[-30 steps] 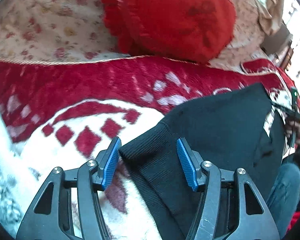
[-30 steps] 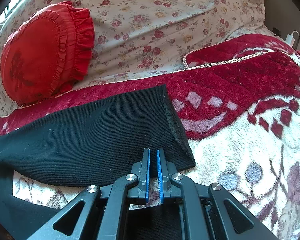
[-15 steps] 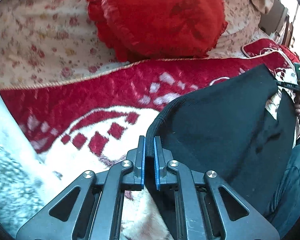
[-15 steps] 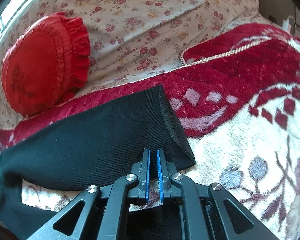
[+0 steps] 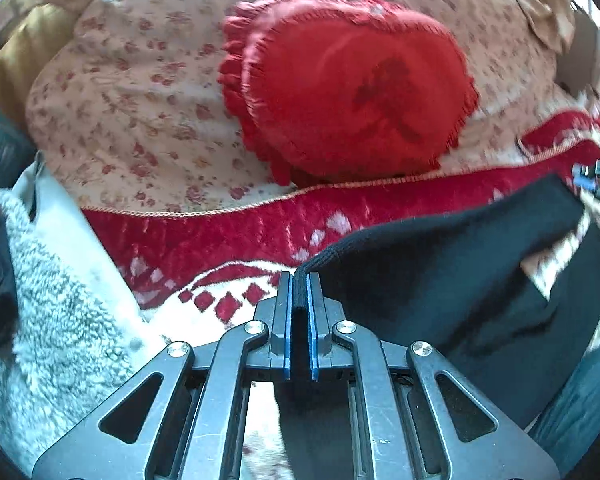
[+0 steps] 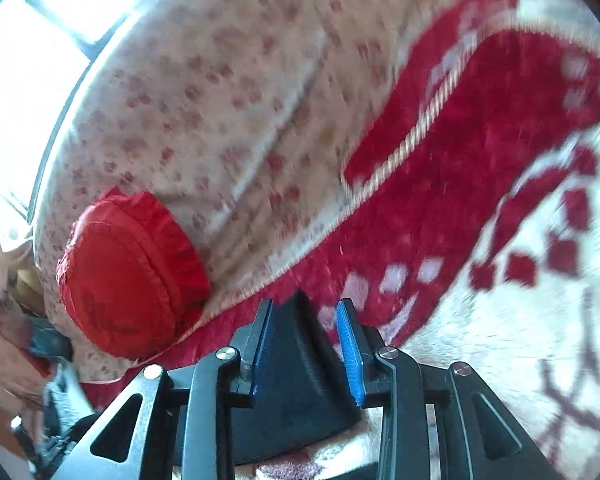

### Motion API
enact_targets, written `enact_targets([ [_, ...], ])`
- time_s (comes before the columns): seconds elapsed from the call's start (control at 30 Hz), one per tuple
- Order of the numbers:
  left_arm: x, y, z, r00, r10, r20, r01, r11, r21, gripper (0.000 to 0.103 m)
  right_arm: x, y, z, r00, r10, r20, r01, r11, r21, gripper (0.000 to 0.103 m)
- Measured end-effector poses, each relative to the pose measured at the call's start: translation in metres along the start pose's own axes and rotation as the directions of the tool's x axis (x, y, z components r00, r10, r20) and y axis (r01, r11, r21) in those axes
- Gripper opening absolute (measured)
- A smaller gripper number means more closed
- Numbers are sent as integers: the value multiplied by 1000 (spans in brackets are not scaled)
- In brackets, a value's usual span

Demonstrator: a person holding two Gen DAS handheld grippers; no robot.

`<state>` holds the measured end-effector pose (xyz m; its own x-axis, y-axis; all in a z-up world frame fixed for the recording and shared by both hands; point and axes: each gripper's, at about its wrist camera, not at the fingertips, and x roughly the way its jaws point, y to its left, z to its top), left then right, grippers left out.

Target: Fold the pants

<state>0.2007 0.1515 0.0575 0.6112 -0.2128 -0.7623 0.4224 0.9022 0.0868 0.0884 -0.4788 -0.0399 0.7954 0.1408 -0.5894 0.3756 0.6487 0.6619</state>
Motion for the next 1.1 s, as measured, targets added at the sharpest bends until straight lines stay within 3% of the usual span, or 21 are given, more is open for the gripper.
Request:
enact_targets([
  [0.13, -2, -5, 1, 1000, -1, -2, 1, 1000, -7, 5, 36, 5, 11, 988, 91, -125, -86, 995, 43, 30],
  [0.27, -4, -6, -1, 1000, -3, 6, 3, 1000, -16, 5, 51, 26, 24, 986, -25, -166, 18, 999, -44, 30],
  [0.43, 0, -2, -1, 1000, -10, -3, 10, 999, -46, 5, 68, 32, 31, 974, -47, -223, 24, 994, -105, 29],
  [0.63, 7, -4, -2, 1000, -17, -14, 16, 999, -48, 5, 82, 30, 25, 965, -69, -255, 31, 988, -151, 18],
  [0.67, 7, -4, -3, 1000, -17, -10, 17, 999, -51, 5, 79, 29, 22, 964, -73, -254, 34, 987, -158, 6],
  [0.9, -16, -4, -9, 998, -21, 60, 25, 997, -68, 4, 35, 63, 21, 990, -34, -139, -8, 956, -293, 4],
  [1.1, -50, -12, -41, 992, 6, 127, -1, 999, -37, 4, -23, 79, -10, 994, -21, -106, -23, 915, -403, 4],
])
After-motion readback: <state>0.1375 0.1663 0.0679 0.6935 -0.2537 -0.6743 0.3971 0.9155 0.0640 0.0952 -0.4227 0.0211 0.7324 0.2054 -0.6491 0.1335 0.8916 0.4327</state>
